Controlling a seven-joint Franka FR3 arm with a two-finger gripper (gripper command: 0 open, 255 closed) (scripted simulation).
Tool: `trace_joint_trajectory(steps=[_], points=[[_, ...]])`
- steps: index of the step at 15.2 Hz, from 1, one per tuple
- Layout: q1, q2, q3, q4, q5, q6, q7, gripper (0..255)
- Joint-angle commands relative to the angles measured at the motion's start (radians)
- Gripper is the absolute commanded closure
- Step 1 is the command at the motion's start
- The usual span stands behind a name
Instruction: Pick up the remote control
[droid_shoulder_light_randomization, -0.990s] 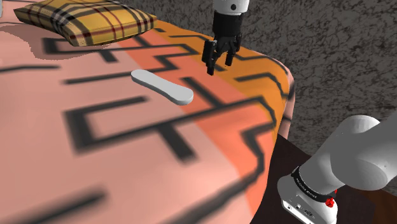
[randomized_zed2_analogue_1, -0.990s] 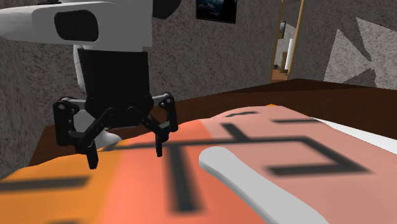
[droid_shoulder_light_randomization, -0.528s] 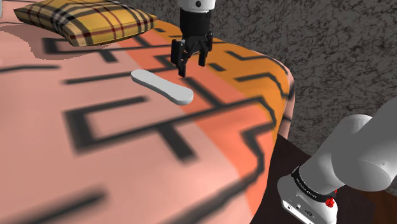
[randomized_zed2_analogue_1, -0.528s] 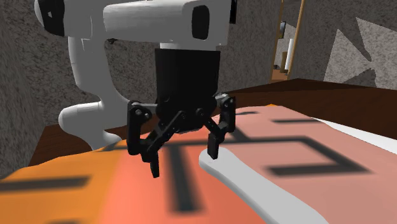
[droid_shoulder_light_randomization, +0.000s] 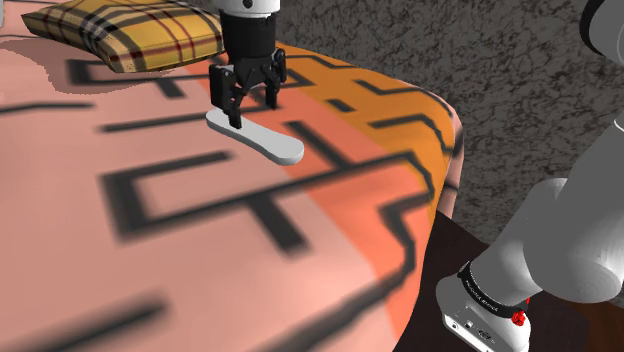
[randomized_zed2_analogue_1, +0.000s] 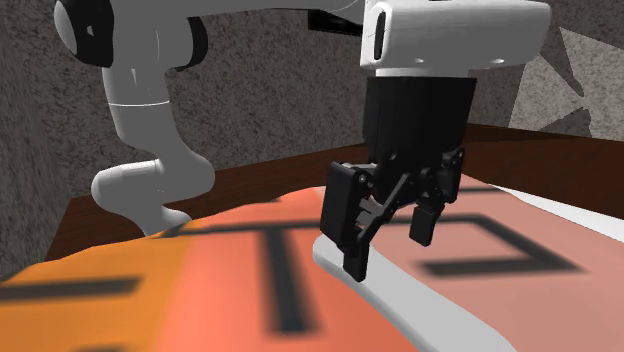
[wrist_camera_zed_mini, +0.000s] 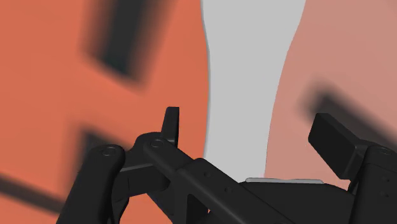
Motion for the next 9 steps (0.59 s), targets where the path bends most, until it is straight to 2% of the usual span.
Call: trace_joint_trajectory(steps=[1,6,8,9], points=[[0.003,0.009,0.003,-0.010,-0.003,0.020,0.002,0],[0.002,0.006,0.001,-0.089,-0.003,0.096,0.003,0],[0.002,0.006,0.001,-0.089,-0.003,0.096,0.003,0],[0.002,0.006,0.001,-0.090,-0.003,0.097,0.003,255]])
